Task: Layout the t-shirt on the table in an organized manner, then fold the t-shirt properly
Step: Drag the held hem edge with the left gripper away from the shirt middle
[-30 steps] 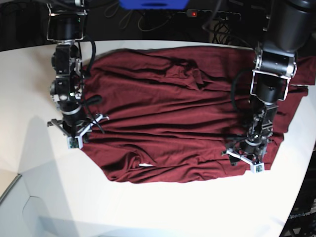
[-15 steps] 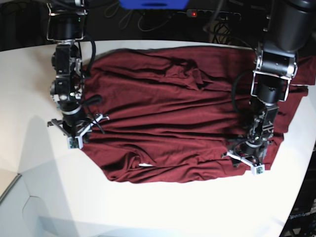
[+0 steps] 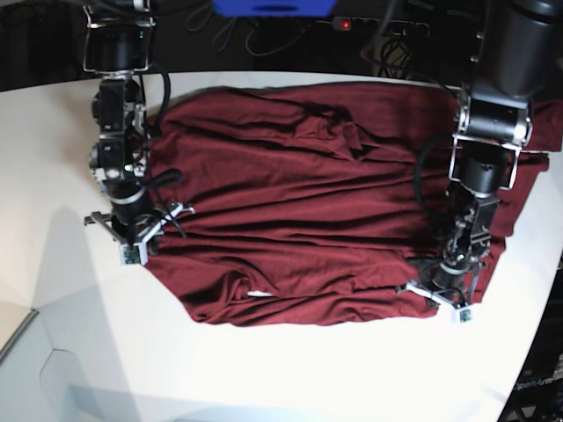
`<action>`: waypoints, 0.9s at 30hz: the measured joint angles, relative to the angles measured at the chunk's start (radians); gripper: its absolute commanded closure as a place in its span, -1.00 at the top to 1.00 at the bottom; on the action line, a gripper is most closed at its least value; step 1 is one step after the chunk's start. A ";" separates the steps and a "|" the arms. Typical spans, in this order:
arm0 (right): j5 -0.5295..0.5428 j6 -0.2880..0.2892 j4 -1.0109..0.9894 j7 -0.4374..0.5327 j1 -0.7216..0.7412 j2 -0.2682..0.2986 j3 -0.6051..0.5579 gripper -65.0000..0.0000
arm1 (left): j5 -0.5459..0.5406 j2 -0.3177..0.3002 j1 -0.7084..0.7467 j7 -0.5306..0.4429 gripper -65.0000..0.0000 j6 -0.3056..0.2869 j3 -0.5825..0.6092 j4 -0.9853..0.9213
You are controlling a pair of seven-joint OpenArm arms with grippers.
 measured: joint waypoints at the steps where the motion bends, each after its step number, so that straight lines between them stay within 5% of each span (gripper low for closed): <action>1: 0.000 0.000 0.000 -0.001 0.000 0.000 0.000 -0.74 | 0.001 -0.002 -0.014 0.004 -1.00 0.003 0.000 -0.001; 10: -0.002 0.000 0.016 -0.005 -0.025 0.003 0.000 -0.74 | 0.003 -0.066 -0.184 -0.020 -1.00 0.004 0.000 -0.004; 14: -0.003 0.000 0.031 -0.001 -0.031 0.003 0.000 -0.74 | 0.004 -0.100 -0.217 -0.116 -1.00 0.009 0.000 -0.079; 21: -0.003 0.000 0.040 -0.003 -0.055 0.003 0.000 -0.74 | 0.004 -0.093 -0.268 -0.227 -1.00 0.010 0.001 -0.224; 27: -0.003 0.000 0.042 0.001 -0.060 0.003 0.000 -0.75 | 0.004 -0.089 -0.262 -0.230 -1.00 0.007 0.003 -0.224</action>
